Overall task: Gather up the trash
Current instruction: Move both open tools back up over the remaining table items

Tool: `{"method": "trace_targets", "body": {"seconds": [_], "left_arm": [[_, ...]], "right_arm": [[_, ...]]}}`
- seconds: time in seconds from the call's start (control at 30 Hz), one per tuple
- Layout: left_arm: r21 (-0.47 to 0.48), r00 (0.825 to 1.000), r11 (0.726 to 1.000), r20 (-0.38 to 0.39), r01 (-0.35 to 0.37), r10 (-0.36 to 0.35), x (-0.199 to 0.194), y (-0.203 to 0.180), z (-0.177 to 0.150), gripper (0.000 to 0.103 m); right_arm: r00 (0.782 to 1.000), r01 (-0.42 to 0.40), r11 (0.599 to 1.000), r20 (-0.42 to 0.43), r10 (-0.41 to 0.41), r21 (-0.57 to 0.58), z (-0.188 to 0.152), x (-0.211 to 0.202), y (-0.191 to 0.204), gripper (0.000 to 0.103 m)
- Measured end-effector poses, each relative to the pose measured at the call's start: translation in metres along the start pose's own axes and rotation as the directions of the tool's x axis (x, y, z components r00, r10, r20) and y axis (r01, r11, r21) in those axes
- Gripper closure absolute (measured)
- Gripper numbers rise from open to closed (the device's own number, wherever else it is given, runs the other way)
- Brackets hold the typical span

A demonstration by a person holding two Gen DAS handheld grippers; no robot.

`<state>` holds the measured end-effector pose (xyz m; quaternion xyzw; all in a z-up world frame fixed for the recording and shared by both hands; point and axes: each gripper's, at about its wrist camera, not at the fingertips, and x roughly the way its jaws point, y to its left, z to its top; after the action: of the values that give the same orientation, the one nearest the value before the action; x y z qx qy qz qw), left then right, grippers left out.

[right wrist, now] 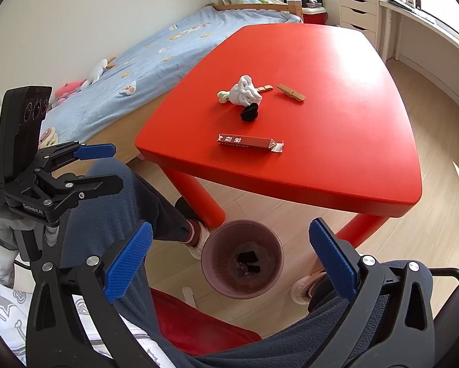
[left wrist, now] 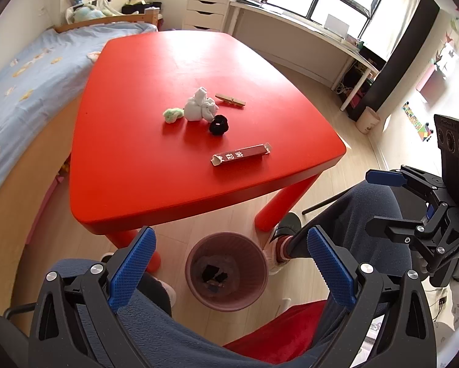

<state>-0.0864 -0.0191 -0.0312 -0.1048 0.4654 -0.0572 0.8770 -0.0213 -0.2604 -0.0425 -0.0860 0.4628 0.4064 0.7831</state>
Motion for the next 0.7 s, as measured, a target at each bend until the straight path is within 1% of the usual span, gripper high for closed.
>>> {"method": "trace_targets", "body": {"seconds": [0.7], "left_arm": [[-0.021, 1.000, 1.000, 0.012, 0.019, -0.019, -0.0030, 0.0028, 0.0061, 0.008]], "right_arm": [[1.000, -0.011, 1.000, 0.006, 0.011, 0.013, 0.0021, 0.0003, -0.0031, 0.003]]}}
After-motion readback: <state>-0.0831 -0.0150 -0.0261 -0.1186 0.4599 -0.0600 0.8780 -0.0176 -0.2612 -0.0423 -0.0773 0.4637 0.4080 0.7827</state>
